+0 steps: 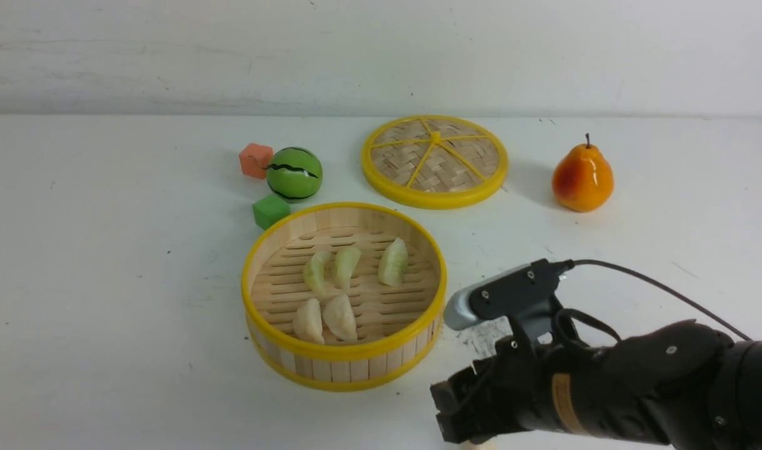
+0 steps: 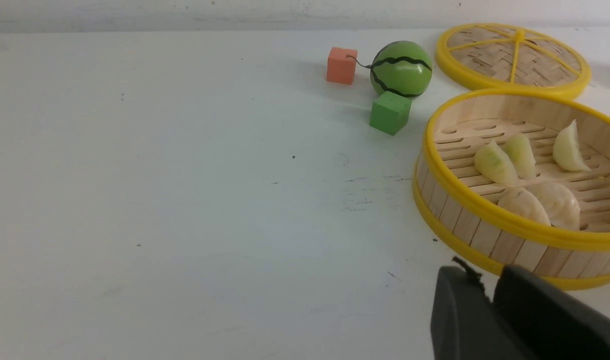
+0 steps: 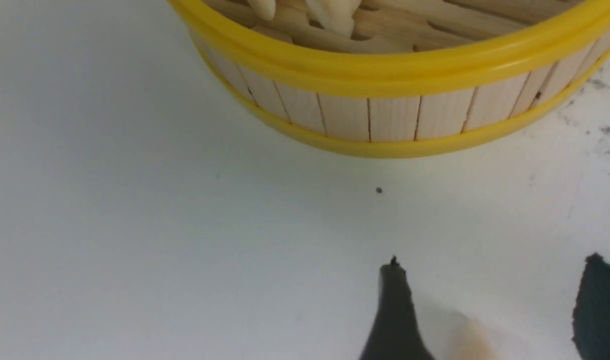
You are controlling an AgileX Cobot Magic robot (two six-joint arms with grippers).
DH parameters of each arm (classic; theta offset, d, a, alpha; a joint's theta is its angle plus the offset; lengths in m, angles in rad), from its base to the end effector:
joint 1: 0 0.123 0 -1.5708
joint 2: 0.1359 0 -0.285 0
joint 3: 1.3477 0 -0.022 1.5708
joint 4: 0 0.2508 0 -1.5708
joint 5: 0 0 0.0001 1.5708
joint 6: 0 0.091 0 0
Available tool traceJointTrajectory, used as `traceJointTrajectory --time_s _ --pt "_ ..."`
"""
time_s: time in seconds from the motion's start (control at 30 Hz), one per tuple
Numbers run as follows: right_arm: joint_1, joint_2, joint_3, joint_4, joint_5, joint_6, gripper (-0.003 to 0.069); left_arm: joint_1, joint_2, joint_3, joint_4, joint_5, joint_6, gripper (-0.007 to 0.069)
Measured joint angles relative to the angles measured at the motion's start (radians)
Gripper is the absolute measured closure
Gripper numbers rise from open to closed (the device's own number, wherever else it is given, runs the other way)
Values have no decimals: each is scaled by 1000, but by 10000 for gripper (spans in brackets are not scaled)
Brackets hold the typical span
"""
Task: Put the dumplings into the steamer on the white table.
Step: 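Place the dumpling in the bamboo steamer basket with the right gripper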
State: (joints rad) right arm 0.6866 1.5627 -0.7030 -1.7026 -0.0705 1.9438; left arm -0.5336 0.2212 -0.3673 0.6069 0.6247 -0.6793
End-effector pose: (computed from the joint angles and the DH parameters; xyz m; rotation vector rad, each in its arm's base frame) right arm 0.2248 0.1923 0.1824 -0.5678 2.3467 0.5250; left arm 0.0618 -0.0012 0.2765 0.1074 1.8547 -0.1681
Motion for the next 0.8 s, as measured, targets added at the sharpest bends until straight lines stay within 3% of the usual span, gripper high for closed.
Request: traceJointTrajectory --time_s 0.23,0.4,0.5,0.53,0.63,0.67,0.8 --pt "0 0 0 -15 221 -65 272 0 0 0 0 0 0 523" --pt "0 0 0 179 424 -279 342 0 0 0 0 0 0 523" --pt "-20 0 -6 434 488 -508 448 0 0 0 0 0 0 523" --pt "-35 0 -15 624 501 -655 522 0 0 0 0 0 0 523" --pt "-54 0 -53 1010 535 -954 640 0 0 0 0 0 0 523" --pt "-59 0 -78 1239 559 -1117 666 0 0 0 0 0 0 523" --pt "-58 5 -157 1726 624 -1560 647 0 0 0 0 0 0 523"
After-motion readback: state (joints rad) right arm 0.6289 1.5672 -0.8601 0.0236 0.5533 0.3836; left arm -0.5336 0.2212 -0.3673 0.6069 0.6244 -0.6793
